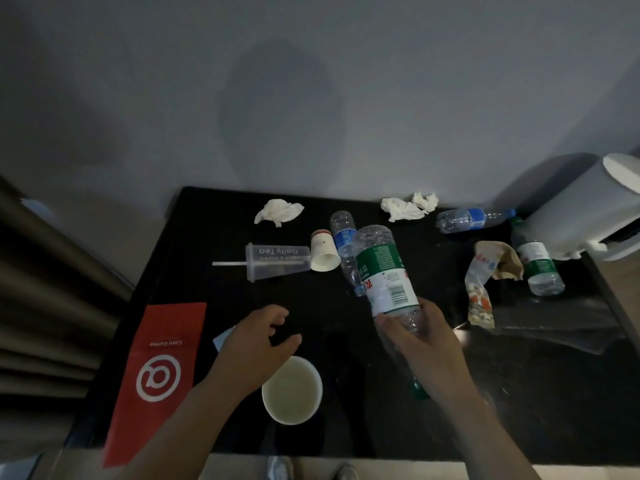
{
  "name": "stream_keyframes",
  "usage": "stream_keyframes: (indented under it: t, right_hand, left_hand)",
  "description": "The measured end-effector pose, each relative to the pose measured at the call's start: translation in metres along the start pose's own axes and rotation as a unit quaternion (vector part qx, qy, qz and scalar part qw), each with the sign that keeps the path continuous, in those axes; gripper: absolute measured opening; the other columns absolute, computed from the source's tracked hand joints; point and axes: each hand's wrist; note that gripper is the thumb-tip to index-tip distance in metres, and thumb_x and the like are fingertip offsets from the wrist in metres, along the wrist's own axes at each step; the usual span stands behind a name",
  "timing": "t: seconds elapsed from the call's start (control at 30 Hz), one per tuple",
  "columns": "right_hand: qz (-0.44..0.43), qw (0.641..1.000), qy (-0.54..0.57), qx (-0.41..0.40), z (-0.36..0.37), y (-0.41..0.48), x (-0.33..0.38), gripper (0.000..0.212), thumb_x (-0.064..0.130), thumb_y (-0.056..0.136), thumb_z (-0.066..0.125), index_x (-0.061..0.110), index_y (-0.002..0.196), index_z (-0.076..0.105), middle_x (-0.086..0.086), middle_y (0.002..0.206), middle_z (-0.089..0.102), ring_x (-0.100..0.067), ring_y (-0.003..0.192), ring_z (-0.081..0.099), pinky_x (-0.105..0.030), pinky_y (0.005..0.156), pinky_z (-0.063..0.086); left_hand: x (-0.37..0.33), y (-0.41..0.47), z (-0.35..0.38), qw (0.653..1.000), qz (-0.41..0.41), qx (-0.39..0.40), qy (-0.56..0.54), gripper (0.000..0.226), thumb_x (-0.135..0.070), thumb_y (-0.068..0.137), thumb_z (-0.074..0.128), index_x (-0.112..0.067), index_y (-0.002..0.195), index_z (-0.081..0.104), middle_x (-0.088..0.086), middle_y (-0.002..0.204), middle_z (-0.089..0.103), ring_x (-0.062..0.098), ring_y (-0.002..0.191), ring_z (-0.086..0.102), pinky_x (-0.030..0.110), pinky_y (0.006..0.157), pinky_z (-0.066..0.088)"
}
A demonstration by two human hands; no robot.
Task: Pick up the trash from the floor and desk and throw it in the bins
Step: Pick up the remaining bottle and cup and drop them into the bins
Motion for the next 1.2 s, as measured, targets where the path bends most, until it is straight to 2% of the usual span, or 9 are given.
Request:
stream_keyframes:
  t: [0.1, 0.27, 0.37, 0.43, 0.6, 0.67, 0.8, 0.93, 1.2]
  right_hand:
    - [0.006, 1.000, -0.006, 0.017, 0.001, -0.001, -0.004, 0.039, 0.034, 0.078, 0.075, 0.035, 0.109, 0.050, 0.012, 0.095, 0.065, 0.013, 0.073, 0.062, -0.006, 0.046, 0.044]
    - [0.008, 0.999, -0.041, 0.028, 0.003, 0.001, -0.008, 0.048, 0.036, 0.077, 0.075, 0.033, 0.116, 0.047, 0.013, 0.094, 0.064, 0.014, 0.072, 0.061, -0.005, 0.044, 0.042]
    - [0.011, 0.998, -0.057, 0.024, 0.003, 0.000, -0.009, 0.051, 0.036, 0.078, 0.074, 0.030, 0.122, 0.048, 0.015, 0.094, 0.062, 0.017, 0.071, 0.059, -0.004, 0.044, 0.041]
    - [0.018, 0.998, -0.061, 0.022, 0.003, -0.001, -0.009, 0.054, 0.038, 0.078, 0.074, 0.030, 0.124, 0.047, 0.017, 0.095, 0.062, 0.009, 0.073, 0.063, -0.007, 0.045, 0.043]
    - [0.030, 0.997, -0.071, 0.015, 0.002, -0.001, -0.010, 0.056, 0.042, 0.077, 0.073, 0.034, 0.124, 0.045, 0.020, 0.100, 0.059, 0.001, 0.084, 0.060, -0.017, 0.055, 0.044]
    - [0.032, 0.997, -0.074, 0.016, 0.003, -0.001, -0.011, 0.058, 0.042, 0.077, 0.073, 0.031, 0.127, 0.045, 0.020, 0.098, 0.059, 0.002, 0.084, 0.060, -0.015, 0.054, 0.044]
    - [0.037, 0.996, -0.078, 0.016, 0.007, -0.002, -0.014, 0.057, 0.039, 0.077, 0.074, 0.028, 0.127, 0.048, 0.019, 0.096, 0.062, 0.005, 0.075, 0.063, -0.008, 0.046, 0.044]
    - [0.043, 0.995, -0.082, 0.028, 0.009, -0.002, -0.017, 0.060, 0.039, 0.078, 0.073, 0.026, 0.130, 0.046, 0.017, 0.101, 0.061, -0.001, 0.084, 0.062, -0.013, 0.053, 0.044]
    - [0.042, 0.994, -0.098, 0.014, 0.005, -0.004, -0.018, 0.057, 0.041, 0.077, 0.074, 0.028, 0.127, 0.049, 0.019, 0.095, 0.061, 0.008, 0.072, 0.062, -0.005, 0.044, 0.041]
  left_hand:
    - [0.015, -0.004, 0.001, 1.000, -0.021, -0.018, 0.003, 0.040, -0.037, 0.082, 0.070, -0.025, 0.118, 0.057, -0.010, 0.111, 0.059, 0.005, 0.099, 0.056, 0.019, 0.081, 0.043]
    - [0.055, 0.000, -0.010, 0.996, -0.076, -0.049, 0.022, 0.030, -0.025, 0.087, 0.067, -0.013, 0.113, 0.059, 0.002, 0.107, 0.062, 0.020, 0.098, 0.061, 0.030, 0.081, 0.047]
    - [0.078, 0.012, -0.013, 0.992, -0.095, -0.045, 0.066, 0.037, -0.025, 0.086, 0.067, -0.009, 0.118, 0.057, 0.005, 0.111, 0.060, 0.020, 0.099, 0.058, 0.029, 0.083, 0.044]
    - [0.089, 0.023, -0.013, 0.992, -0.093, -0.029, 0.085, 0.041, -0.024, 0.086, 0.067, -0.007, 0.121, 0.055, 0.009, 0.112, 0.060, 0.021, 0.099, 0.057, 0.028, 0.081, 0.042]
    - [0.105, 0.041, -0.007, 0.983, -0.124, 0.019, 0.135, 0.072, -0.034, 0.077, 0.075, -0.012, 0.137, 0.042, 0.013, 0.130, 0.047, 0.025, 0.112, 0.052, 0.033, 0.088, 0.044]
    - [0.110, 0.045, 0.000, 0.977, -0.130, 0.046, 0.162, 0.085, -0.038, 0.072, 0.078, -0.015, 0.141, 0.036, 0.012, 0.136, 0.041, 0.026, 0.116, 0.050, 0.035, 0.093, 0.044]
    - [0.118, 0.050, 0.009, 0.967, -0.142, 0.084, 0.194, 0.099, -0.045, 0.062, 0.082, -0.020, 0.142, 0.030, 0.011, 0.135, 0.039, 0.029, 0.117, 0.048, 0.036, 0.093, 0.045]
    - [0.129, 0.049, 0.018, 0.957, -0.140, 0.094, 0.238, 0.109, -0.048, 0.056, 0.084, -0.022, 0.144, 0.025, 0.010, 0.134, 0.038, 0.030, 0.119, 0.043, 0.038, 0.096, 0.042]
    - [0.141, 0.043, 0.031, 0.922, -0.147, 0.098, 0.343, 0.095, -0.052, 0.057, 0.079, -0.021, 0.134, 0.034, 0.008, 0.129, 0.037, 0.027, 0.119, 0.041, 0.034, 0.097, 0.039]
Point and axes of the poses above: each hand's wrist, its own y-axis towards the middle knuckle, its own z-axis out of the palm, x = y × z
